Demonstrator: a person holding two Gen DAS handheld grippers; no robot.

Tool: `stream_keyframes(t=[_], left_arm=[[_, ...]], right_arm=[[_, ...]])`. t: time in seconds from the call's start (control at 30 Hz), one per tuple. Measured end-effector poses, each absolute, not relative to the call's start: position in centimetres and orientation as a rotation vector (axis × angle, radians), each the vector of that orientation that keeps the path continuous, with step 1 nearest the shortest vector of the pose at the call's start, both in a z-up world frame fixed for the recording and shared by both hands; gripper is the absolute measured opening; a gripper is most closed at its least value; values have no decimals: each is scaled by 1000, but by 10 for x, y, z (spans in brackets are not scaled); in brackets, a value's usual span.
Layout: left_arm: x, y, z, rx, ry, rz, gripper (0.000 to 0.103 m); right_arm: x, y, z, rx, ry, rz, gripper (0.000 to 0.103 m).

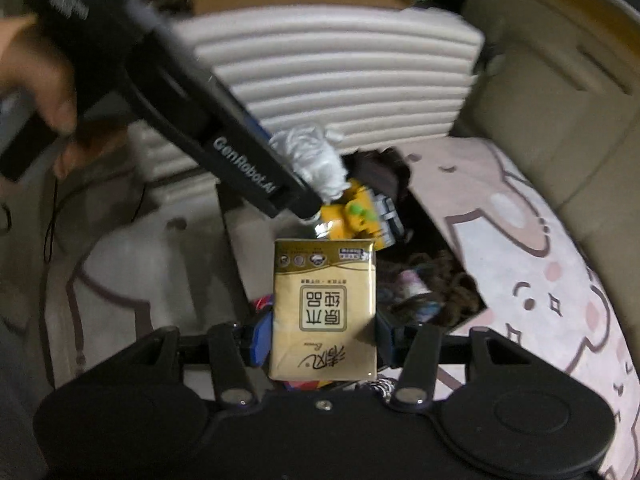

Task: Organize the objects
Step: 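Lower the yarn ball into the black box with the left tool while the right tool lowers the tissue pack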

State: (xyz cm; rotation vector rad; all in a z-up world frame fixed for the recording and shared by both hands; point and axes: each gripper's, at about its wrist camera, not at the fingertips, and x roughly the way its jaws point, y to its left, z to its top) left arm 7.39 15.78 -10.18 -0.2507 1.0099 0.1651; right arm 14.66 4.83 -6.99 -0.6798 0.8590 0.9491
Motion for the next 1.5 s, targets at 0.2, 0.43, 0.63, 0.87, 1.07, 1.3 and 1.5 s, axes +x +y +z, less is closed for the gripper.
stream_keyframes(t=[0.2,0.43,0.63,0.87,1.07,1.3,1.5], left_arm=[[77,157,-113,-226,1059,157,46],[82,155,-129,-185,1126,144,46],[90,145,-136,-172,1156,104,46],[96,145,-147,-144,1198,134,46],[96,150,-142,-219,1151,109,46],[110,142,-132,-298,1042,65,46],[126,130,-139,-271,1024,73,71]], right_arm=[[153,56,-85,-693,901,1004,53],[160,48,-89,-682,933,984,61],[170,33,-79,-579,943,973,62],[190,24,-71,-410,997,919,35],[189,26,-75,-429,1002,920,33],[186,12,-66,-387,974,911,33],[184,-2,-62,-355,957,894,33]])
